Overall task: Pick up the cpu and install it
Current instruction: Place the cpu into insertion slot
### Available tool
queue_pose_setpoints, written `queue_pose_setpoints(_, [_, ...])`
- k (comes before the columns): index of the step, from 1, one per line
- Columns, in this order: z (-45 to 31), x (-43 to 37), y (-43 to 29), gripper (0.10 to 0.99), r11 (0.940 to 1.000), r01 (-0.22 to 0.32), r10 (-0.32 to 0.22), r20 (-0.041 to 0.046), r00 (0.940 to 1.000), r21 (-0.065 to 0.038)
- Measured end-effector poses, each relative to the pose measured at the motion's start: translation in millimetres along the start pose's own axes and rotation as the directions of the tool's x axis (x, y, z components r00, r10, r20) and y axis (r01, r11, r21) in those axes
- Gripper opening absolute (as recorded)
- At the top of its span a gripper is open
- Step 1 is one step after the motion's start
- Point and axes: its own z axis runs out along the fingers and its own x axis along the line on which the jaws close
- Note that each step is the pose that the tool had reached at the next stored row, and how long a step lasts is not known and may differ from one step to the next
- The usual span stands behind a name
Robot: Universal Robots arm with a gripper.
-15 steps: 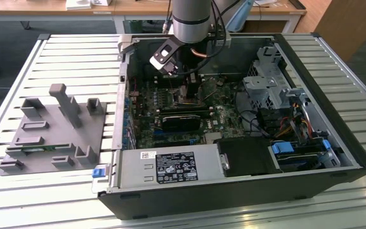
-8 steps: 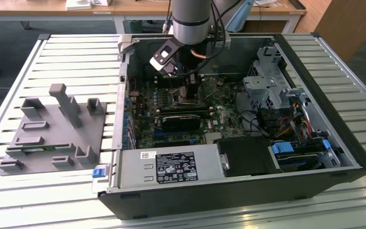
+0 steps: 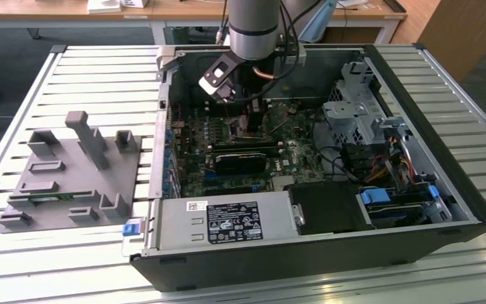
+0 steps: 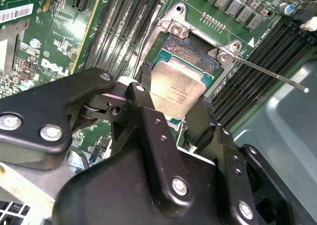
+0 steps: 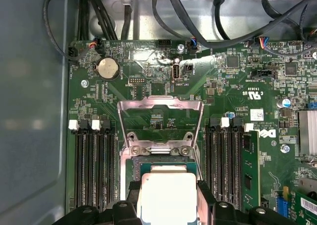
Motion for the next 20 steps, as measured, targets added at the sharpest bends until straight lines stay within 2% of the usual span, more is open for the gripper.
queue_pose_setpoints(20, [5.8,-0.1,-0.3,0.529,1.0000,-0.001,0.001,0.0002,1.0000,0.000])
